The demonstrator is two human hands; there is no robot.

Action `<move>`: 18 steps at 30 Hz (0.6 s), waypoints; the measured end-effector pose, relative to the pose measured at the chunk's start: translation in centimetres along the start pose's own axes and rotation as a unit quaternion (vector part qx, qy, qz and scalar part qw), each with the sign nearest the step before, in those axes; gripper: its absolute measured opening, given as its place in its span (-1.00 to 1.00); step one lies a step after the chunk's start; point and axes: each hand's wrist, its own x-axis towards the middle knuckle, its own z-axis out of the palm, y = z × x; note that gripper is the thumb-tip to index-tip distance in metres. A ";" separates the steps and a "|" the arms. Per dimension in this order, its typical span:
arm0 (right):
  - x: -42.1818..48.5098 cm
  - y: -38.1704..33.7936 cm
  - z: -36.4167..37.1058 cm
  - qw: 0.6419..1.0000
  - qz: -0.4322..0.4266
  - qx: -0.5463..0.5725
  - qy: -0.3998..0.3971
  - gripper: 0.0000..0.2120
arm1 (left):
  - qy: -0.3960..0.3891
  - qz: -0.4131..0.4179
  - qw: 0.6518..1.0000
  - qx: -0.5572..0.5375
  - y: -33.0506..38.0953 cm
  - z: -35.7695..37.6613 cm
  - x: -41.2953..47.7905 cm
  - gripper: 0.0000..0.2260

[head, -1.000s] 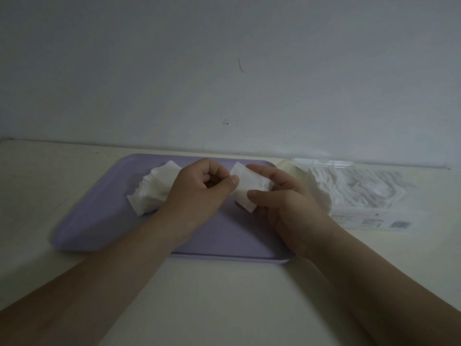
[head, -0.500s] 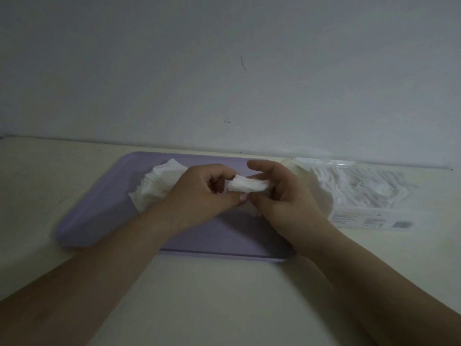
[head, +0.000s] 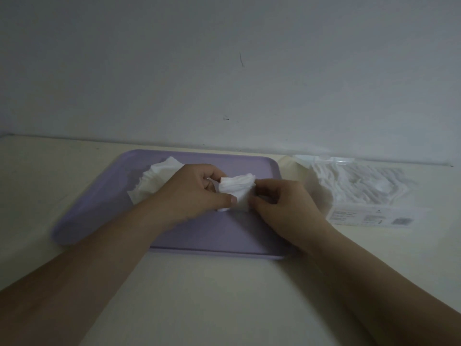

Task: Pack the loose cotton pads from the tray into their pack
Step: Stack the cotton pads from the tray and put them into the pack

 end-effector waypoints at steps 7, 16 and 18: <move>0.1 0.4 0.3 0.998 -0.023 0.051 0.010 -0.46 | -0.030 0.037 0.999 -0.013 0.1 0.5 -0.3 -0.86; 0.3 0.6 0.3 0.995 0.016 0.068 0.071 -0.87 | 0.167 0.054 0.883 0.436 0.1 -3.0 -0.1 -0.67; 0.3 0.5 0.3 0.993 0.037 0.078 0.078 -0.86 | 0.130 -0.008 0.879 0.459 -0.6 -3.2 -0.4 -0.67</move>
